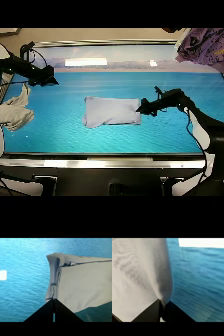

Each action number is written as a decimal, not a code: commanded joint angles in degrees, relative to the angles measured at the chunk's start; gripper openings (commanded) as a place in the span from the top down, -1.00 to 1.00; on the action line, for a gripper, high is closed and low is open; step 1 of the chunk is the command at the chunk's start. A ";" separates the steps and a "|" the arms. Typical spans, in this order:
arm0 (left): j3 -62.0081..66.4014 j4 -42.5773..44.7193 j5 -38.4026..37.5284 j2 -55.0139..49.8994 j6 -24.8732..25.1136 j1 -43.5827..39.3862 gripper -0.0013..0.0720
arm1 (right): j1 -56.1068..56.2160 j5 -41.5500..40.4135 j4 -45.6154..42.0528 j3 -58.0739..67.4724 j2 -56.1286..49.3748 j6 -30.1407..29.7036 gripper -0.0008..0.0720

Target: Fold the clothes and pants, and hang the long-sleeved shirts on hangers.

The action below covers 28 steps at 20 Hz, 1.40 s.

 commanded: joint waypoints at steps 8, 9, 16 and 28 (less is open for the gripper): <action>0.02 0.00 0.00 -0.04 0.00 -0.04 0.92 | -4.85 -2.73 -8.07 19.50 3.69 11.52 0.88; 0.02 0.00 0.00 -0.04 0.00 -0.04 0.92 | -6.34 -3.02 -8.09 22.36 3.69 12.92 0.88; 0.02 0.00 -0.02 -0.04 0.00 -0.04 0.92 | -19.10 -1.68 -12.31 37.00 3.69 22.34 0.88; 0.02 0.02 -1.70 -0.04 -0.17 -0.04 0.92 | -44.83 -15.43 -40.35 35.15 4.13 30.45 0.88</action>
